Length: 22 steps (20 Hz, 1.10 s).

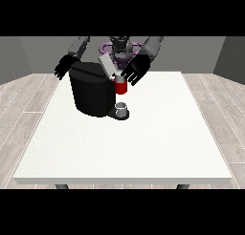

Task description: Insert the coffee pod into the coffee machine and close the lid

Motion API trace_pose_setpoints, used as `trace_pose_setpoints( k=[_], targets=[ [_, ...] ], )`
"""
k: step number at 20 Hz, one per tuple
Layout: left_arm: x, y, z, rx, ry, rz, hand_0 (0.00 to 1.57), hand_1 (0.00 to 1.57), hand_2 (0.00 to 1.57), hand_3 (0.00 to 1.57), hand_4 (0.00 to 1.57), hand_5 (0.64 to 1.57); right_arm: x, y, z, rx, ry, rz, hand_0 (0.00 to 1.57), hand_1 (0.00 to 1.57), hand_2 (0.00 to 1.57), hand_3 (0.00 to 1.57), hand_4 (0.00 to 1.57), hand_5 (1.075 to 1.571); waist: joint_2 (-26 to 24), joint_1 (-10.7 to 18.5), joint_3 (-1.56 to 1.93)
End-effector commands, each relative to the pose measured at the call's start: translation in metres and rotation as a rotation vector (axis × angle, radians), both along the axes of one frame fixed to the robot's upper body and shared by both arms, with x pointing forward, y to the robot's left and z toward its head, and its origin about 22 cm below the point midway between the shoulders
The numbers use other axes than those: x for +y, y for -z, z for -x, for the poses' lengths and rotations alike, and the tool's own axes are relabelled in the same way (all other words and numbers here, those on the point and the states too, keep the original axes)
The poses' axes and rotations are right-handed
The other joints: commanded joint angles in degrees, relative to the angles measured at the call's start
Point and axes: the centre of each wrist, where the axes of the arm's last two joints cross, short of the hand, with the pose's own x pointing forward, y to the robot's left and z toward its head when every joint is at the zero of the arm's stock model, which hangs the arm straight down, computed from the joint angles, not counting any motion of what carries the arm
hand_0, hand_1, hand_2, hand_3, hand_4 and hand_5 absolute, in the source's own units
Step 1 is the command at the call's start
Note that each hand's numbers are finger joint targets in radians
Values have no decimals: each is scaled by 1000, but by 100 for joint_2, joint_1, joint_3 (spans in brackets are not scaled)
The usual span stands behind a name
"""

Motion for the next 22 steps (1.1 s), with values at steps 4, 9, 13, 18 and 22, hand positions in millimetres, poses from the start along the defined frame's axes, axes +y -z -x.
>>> trace_pose_setpoints(
  k=[4, 9, 13, 18, 22],
  targets=[
    [-7, 7, 0, 8, 8, -54, 1118, 1118, 1158, 990, 442, 1571, -2, 13, 5, 5, 0, -2, 0, 0, 0, 0, 431, 1571, -64, 59, -5],
    [2, -7, 0, -16, 6, -60, 1051, 1051, 1118, 953, 365, 1571, 1, 4, -2, -3, 8, -4, 0, 0, 0, 0, 415, 1571, 72, 117, -6],
    [8, 3, 2, -4, 28, -70, 1064, 1064, 1117, 952, 360, 1571, 2, 13, 4, 9, 31, -25, 0, 0, 0, 0, 447, 1571, -97, 192, -6],
    [10, 5, 1, 2, 27, -138, 0, 0, 378, 112, 0, 1571, 12, -20, -4, -38, -9, 9, 0, 0, 0, 0, 375, 1571, 127, -106, -9],
    [1, 7, 1, 57, 37, -176, 0, 0, 0, 0, 0, 1571, 11, 12, 5, 24, 19, 23, 0, 0, 0, 0, 338, 1571, -110, 109, -6]
  ],
)
